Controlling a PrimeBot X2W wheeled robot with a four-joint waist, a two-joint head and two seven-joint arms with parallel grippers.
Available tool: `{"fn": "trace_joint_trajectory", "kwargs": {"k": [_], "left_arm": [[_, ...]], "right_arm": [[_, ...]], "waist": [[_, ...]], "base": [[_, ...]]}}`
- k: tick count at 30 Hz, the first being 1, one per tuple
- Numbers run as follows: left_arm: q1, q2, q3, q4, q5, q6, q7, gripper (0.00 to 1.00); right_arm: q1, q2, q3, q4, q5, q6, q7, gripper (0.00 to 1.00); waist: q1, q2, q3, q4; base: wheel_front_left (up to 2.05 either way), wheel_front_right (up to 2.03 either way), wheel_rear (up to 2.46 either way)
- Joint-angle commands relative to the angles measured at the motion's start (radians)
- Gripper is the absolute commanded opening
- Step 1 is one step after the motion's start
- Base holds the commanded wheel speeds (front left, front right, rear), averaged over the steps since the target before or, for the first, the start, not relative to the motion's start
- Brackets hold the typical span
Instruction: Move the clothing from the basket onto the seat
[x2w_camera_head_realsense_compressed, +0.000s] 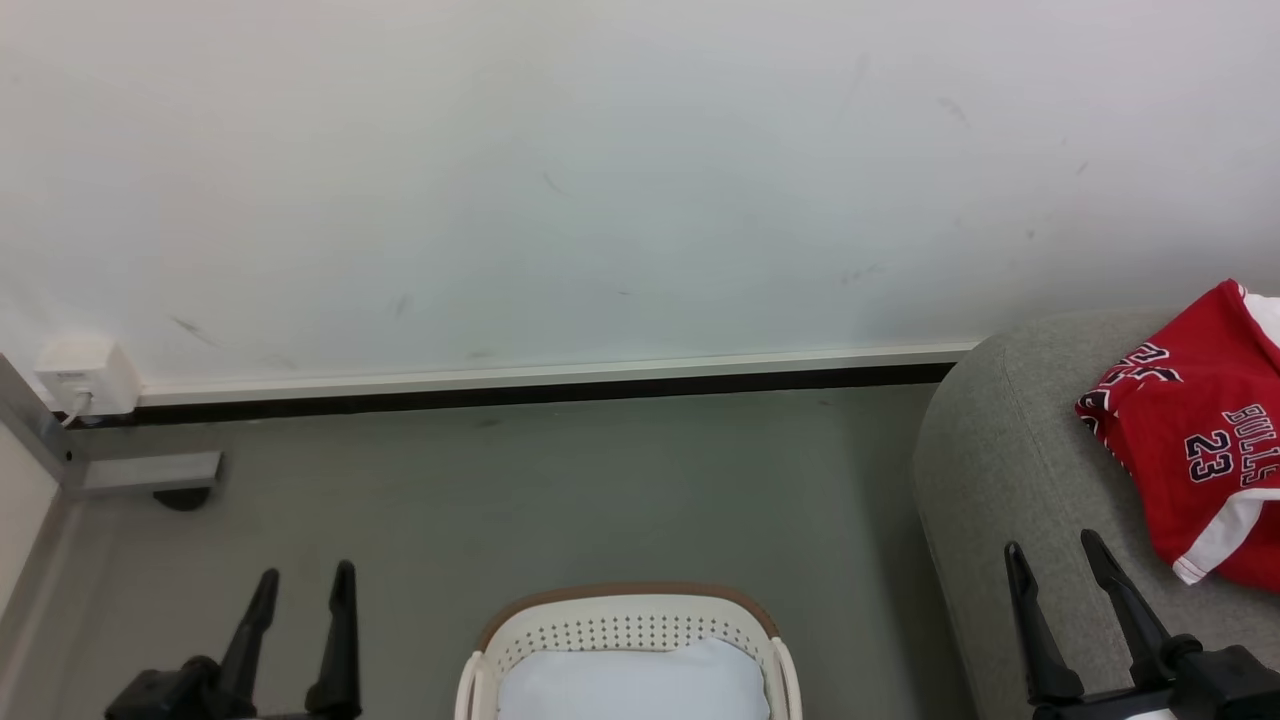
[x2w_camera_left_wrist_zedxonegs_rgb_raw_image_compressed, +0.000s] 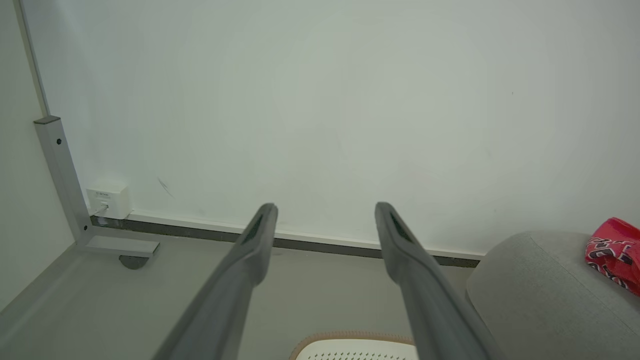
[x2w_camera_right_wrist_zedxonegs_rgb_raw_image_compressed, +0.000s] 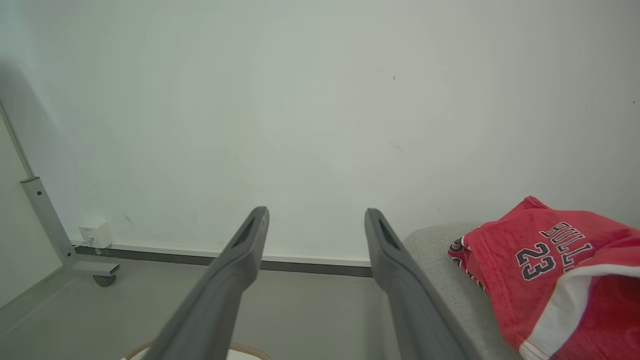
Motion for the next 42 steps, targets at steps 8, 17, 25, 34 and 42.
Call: {"fn": "trace_joint_trajectory", "kwargs": {"k": [8, 17, 25, 34, 42], "left_arm": [[0.022, -0.064, 0.061, 0.064, 0.103, -0.045, 0.000, 1.00], [0.000, -0.081, 0.083, 0.071, 0.137, -0.056, 0.000, 1.00], [0.000, -0.078, 0.061, 0.065, 0.124, -0.055, 0.000, 1.00], [0.014, -0.087, 0.044, 0.085, 0.113, -0.057, 0.001, 0.00], [-0.002, -0.091, 0.058, 0.092, -0.032, -0.057, 0.045, 0.00]], "right_arm": [[0.000, 0.034, 0.005, 0.002, -0.045, -0.002, -0.004, 1.00], [-0.014, 0.059, 0.004, 0.015, -0.051, -0.002, -0.005, 1.00], [-0.016, 0.066, 0.008, 0.014, -0.050, -0.002, -0.005, 1.00], [0.001, 0.069, 0.011, 0.031, -0.041, 0.000, 0.000, 0.00], [-0.003, 0.062, -0.002, 0.033, 0.116, 0.000, 0.031, 0.00]], "waist": [[0.0001, 0.0000, 0.010, -0.019], [0.0001, 0.0000, 0.009, -0.019], [0.0001, 0.0000, 0.011, -0.019], [0.0001, 0.0000, 0.011, -0.019], [0.0002, 0.0000, 0.012, -0.016]], "base": [[0.00, 0.00, 0.00], [0.00, 0.00, 0.00], [0.00, 0.00, 0.00], [0.00, 0.00, 0.00], [0.00, 0.00, 0.00]]}}
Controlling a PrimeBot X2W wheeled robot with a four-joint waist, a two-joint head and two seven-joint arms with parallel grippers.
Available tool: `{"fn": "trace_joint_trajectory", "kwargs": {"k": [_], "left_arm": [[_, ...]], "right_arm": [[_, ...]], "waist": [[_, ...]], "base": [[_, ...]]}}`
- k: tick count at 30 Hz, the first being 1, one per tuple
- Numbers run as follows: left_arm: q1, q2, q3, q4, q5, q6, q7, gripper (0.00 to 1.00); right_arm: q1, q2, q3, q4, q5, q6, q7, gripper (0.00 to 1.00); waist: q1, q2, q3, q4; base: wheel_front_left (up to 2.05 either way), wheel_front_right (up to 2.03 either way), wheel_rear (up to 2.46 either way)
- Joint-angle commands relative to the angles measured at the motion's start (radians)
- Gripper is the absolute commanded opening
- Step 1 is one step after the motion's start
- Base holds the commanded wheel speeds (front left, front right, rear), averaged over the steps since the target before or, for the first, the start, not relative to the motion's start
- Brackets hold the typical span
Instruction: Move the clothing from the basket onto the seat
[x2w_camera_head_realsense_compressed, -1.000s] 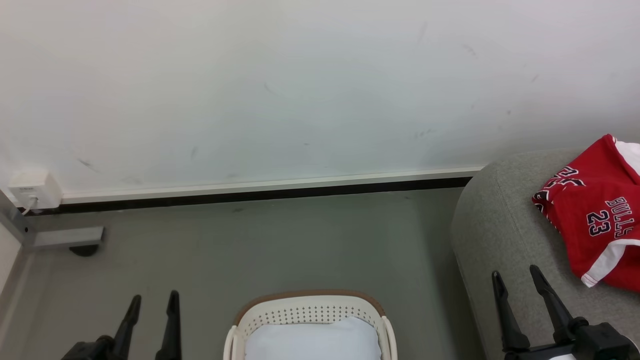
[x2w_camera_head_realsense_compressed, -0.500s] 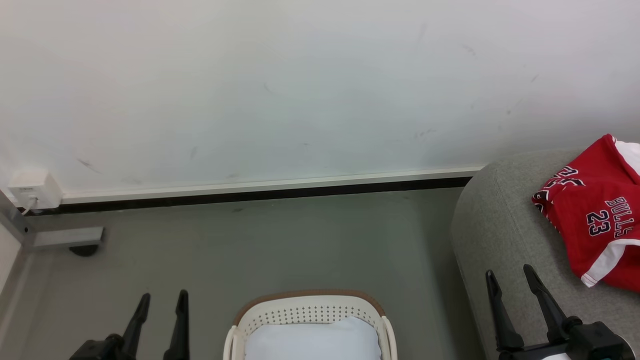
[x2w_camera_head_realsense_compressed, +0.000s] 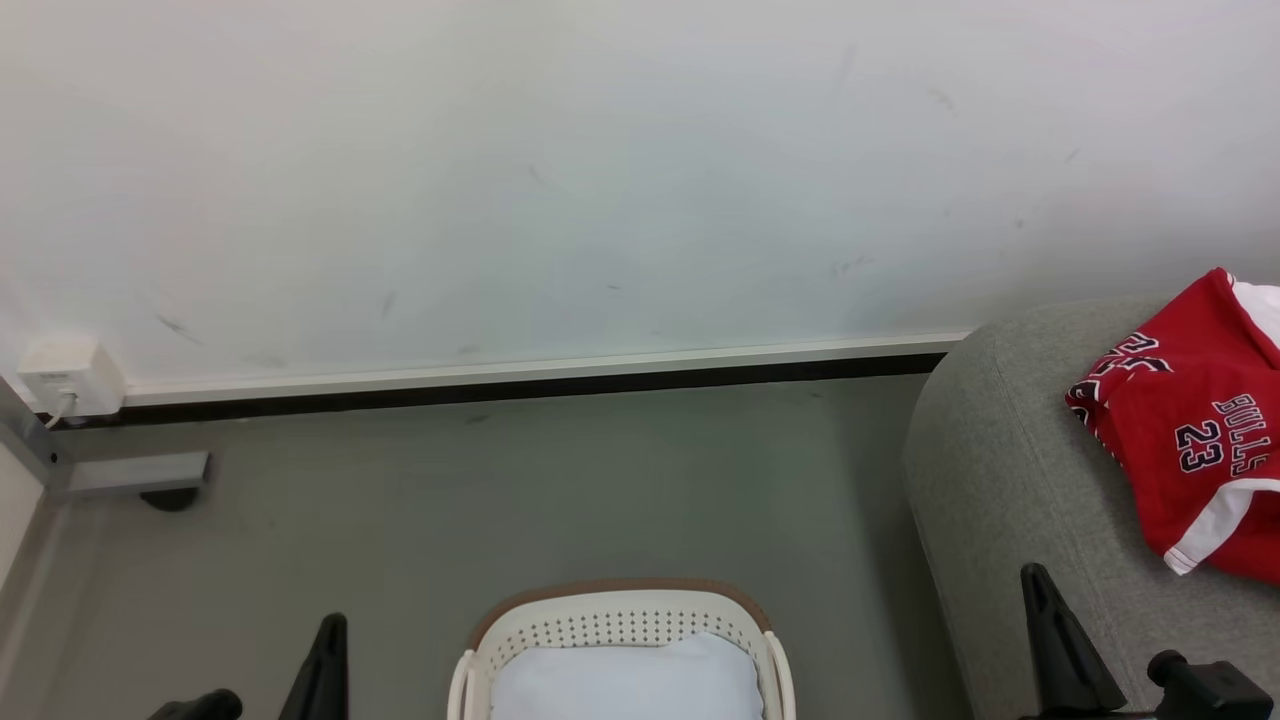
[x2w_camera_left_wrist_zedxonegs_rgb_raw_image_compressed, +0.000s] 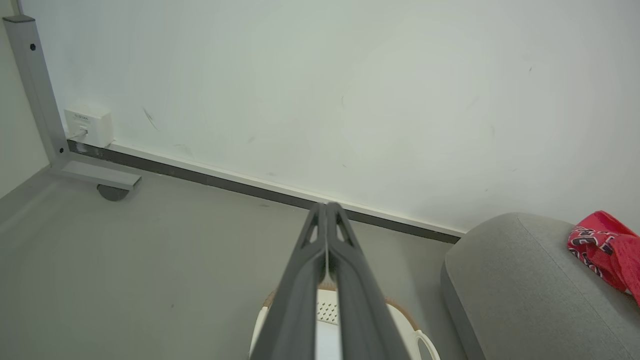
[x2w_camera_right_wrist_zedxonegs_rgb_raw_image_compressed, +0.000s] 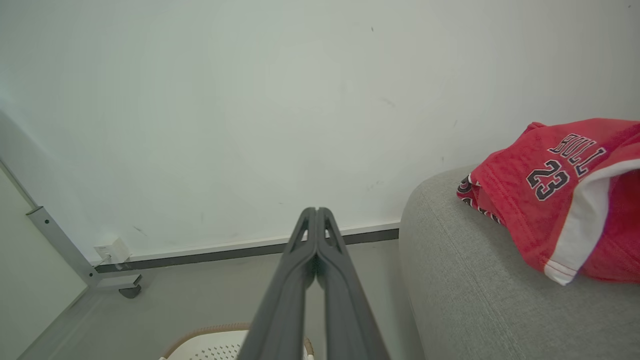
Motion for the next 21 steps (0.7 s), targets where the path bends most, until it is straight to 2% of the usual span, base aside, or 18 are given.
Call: {"fn": "trace_joint_trajectory", "kwargs": {"k": [1, 21], "left_arm": [[-0.025, 0.004, 0.008, -0.014, -0.048, 0.000, 0.008, 0.00], [-0.053, -0.003, 0.026, -0.019, -0.368, 0.000, 0.093, 0.00]], "right_arm": [[-0.020, -0.007, -0.007, -0.013, 0.045, 0.000, 0.007, 0.00], [-0.044, -0.019, -0.042, -0.003, 0.382, -0.001, 0.081, 0.00]], "waist": [[0.0000, 0.0000, 0.000, 0.001], [0.0000, 0.0000, 0.003, 0.008]], "base": [[0.00, 0.00, 0.00], [0.00, 0.00, 0.00]]}}
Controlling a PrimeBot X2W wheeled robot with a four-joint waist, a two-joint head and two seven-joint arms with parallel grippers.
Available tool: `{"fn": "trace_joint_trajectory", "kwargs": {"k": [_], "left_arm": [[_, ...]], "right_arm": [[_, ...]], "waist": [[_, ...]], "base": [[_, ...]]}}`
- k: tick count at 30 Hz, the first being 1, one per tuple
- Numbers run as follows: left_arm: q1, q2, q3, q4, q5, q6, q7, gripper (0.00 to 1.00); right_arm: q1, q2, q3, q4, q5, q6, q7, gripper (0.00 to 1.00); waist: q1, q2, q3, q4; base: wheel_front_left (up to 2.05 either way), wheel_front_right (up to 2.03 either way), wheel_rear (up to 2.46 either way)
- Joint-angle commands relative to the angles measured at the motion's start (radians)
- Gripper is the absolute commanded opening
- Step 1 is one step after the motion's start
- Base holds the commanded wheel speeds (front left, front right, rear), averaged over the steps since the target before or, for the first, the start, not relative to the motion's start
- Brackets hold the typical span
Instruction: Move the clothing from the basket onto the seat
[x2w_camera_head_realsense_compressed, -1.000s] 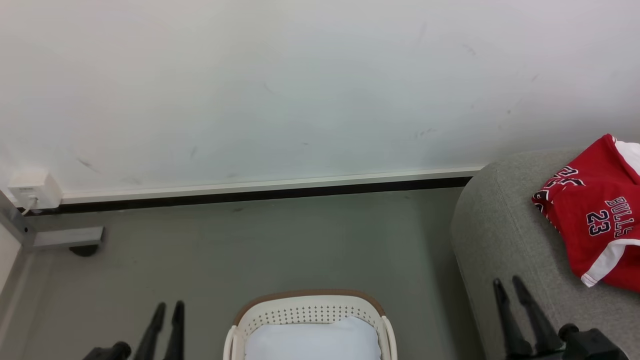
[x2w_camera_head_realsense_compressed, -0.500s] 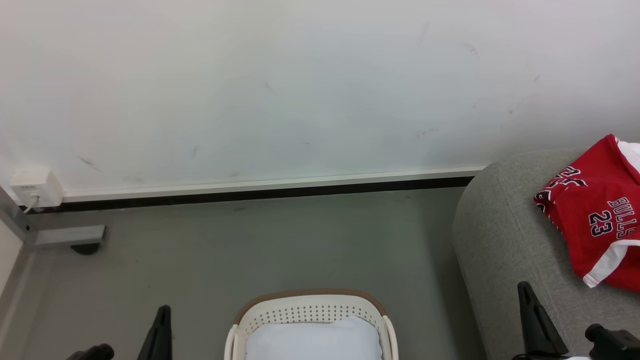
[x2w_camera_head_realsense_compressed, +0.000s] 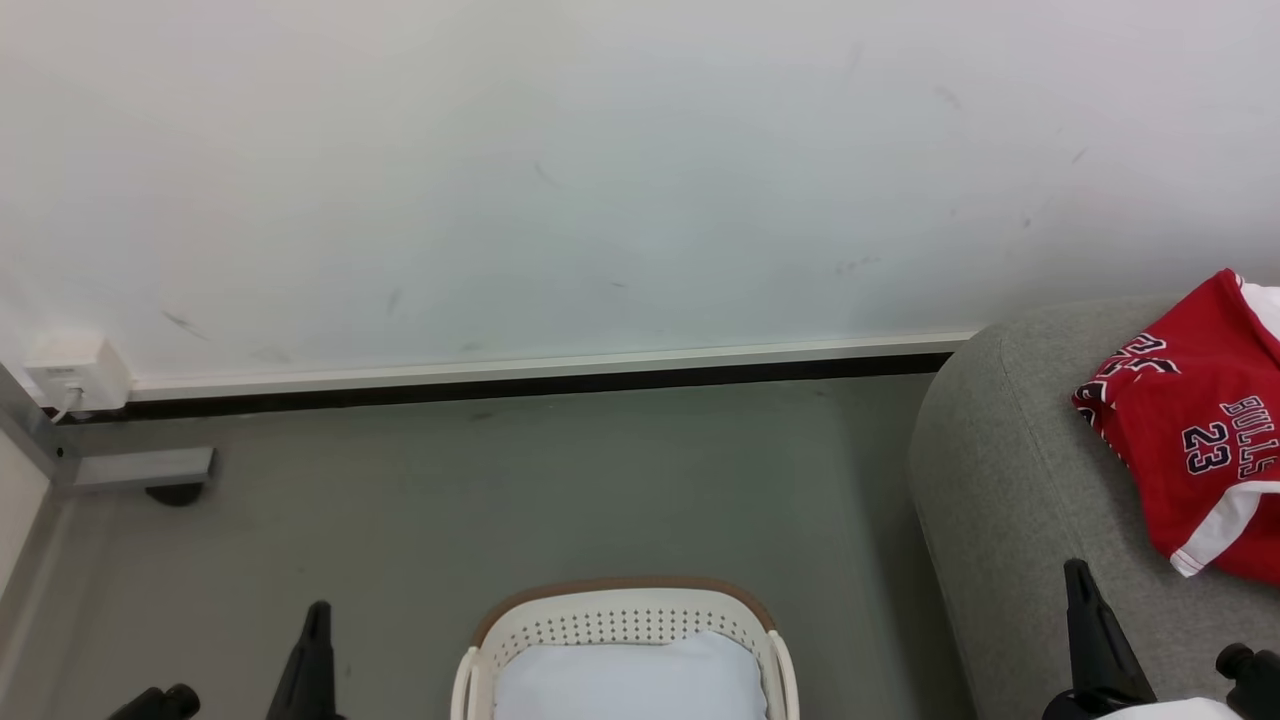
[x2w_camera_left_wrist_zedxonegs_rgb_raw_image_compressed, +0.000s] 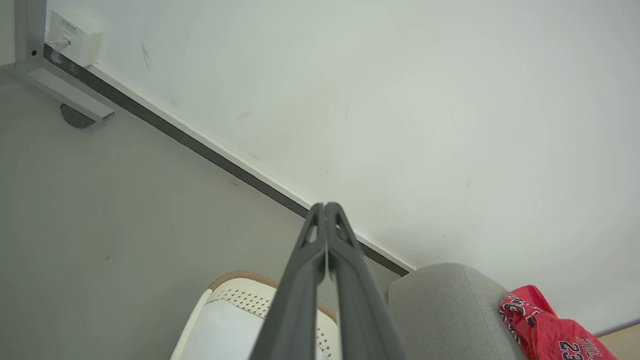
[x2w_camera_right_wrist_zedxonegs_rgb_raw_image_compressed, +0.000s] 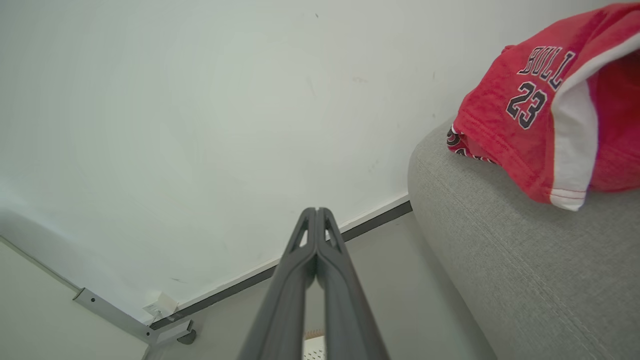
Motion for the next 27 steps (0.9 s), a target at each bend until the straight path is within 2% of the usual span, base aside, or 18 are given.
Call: {"fn": "trace_joint_trajectory", "kwargs": {"k": [1, 27], "left_arm": [[-0.028, 0.004, 0.006, -0.015, -0.037, 0.000, 0.009, 0.00], [-0.058, -0.003, 0.028, -0.016, -0.358, 0.001, 0.098, 0.00]], "right_arm": [[-0.031, -0.010, -0.007, -0.011, 0.042, -0.001, 0.008, 0.00], [-0.051, -0.015, -0.053, -0.001, 0.370, -0.001, 0.090, 0.00]], "waist": [[0.0000, -0.0001, 0.000, 0.001], [0.0000, -0.0001, 0.004, 0.010]], "base": [[0.00, 0.00, 0.00], [0.00, 0.00, 0.00]]}}
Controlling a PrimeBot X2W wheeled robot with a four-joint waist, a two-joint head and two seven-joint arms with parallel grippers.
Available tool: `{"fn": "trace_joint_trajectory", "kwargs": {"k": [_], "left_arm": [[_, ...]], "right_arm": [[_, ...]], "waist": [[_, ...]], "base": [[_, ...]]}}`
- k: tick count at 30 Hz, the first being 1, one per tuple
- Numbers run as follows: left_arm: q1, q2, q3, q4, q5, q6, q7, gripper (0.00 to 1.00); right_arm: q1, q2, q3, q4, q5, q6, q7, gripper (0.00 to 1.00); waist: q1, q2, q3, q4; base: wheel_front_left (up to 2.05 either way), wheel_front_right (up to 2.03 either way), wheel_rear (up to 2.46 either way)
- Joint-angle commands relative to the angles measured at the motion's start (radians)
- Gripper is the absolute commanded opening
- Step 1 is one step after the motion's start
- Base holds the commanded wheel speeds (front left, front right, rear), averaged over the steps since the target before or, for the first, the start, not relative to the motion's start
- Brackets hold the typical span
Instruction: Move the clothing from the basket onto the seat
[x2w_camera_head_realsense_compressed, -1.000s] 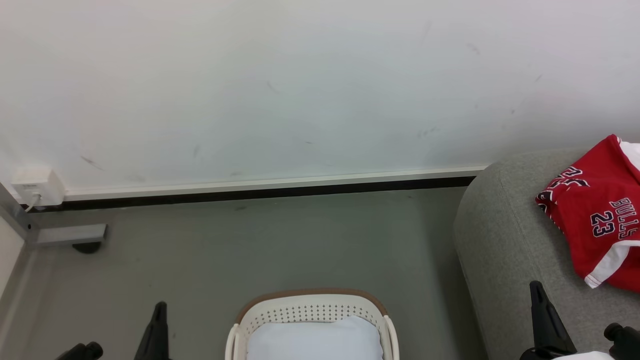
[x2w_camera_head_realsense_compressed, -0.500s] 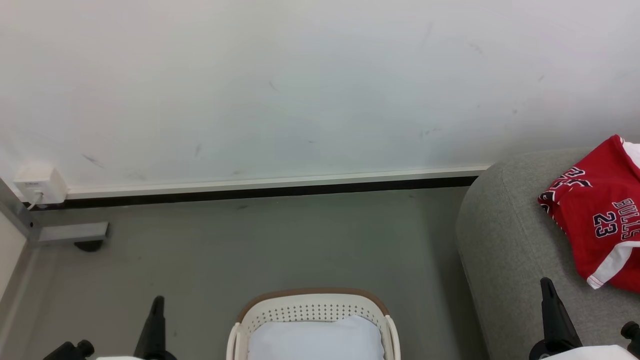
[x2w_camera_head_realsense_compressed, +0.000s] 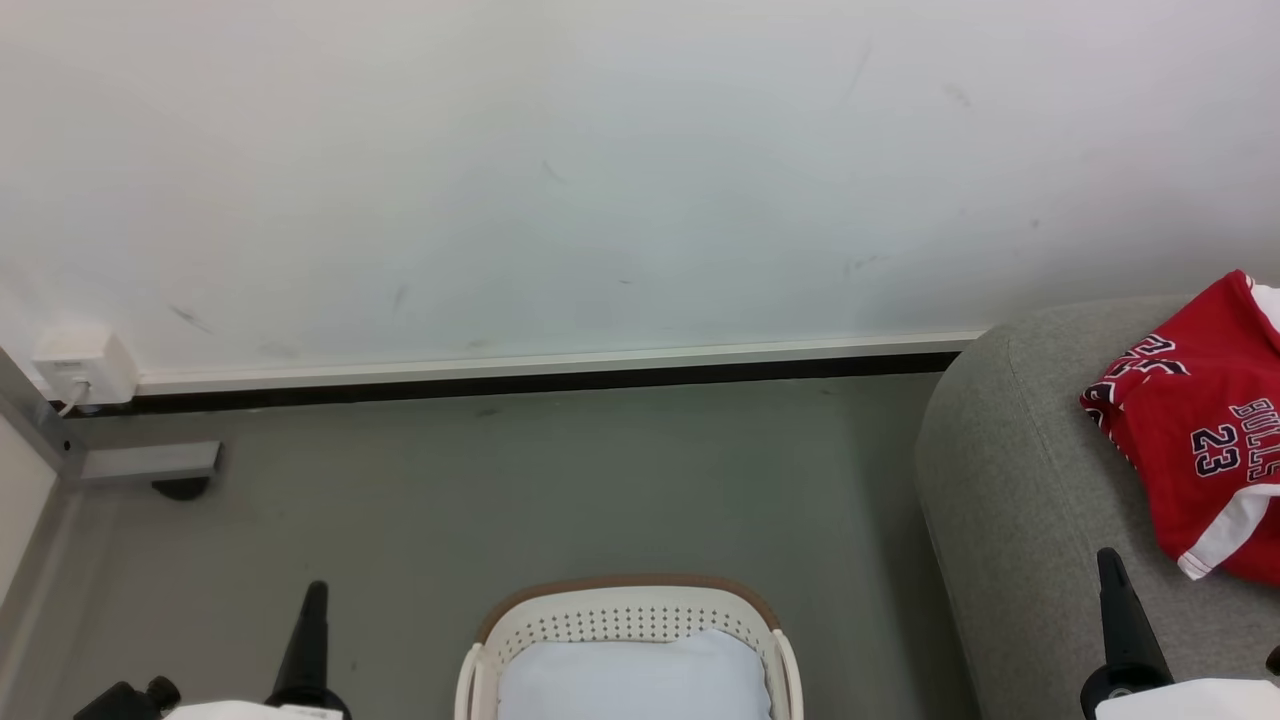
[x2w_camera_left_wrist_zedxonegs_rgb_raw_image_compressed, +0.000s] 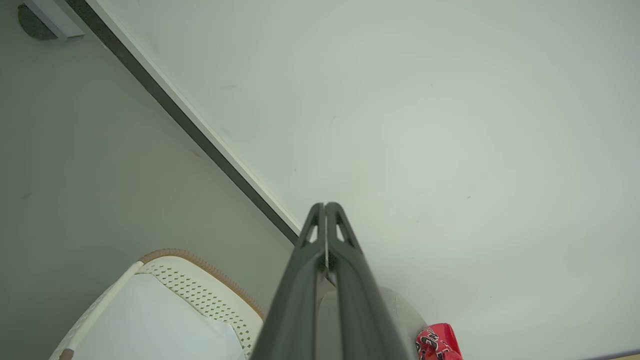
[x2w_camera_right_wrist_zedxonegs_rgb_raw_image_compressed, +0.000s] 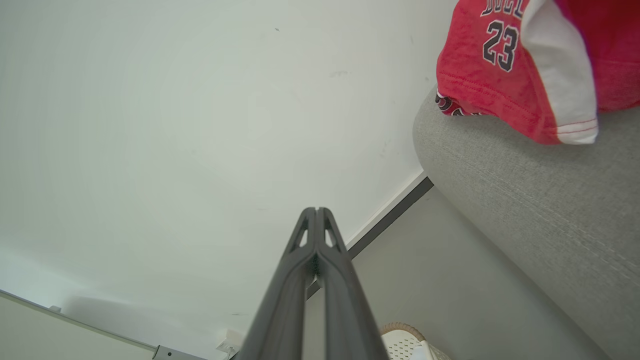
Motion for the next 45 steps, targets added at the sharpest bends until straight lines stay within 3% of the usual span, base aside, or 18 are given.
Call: {"fn": "trace_joint_trajectory", "kwargs": {"k": [1, 45], "left_arm": [[-0.022, 0.003, 0.007, -0.012, -0.038, 0.001, 0.009, 0.00], [-0.057, -0.005, 0.034, -0.012, -0.418, 0.001, 0.116, 0.00]], "right_arm": [[-0.022, -0.011, -0.009, -0.005, 0.034, -0.001, 0.007, 0.00], [-0.047, -0.006, -0.076, 0.009, 0.416, -0.002, 0.115, 0.00]], "waist": [[-0.0001, 0.0000, 0.000, 0.001], [-0.0001, 0.0000, 0.006, 0.017]], "base": [[0.00, 0.00, 0.00], [0.00, 0.00, 0.00]]}}
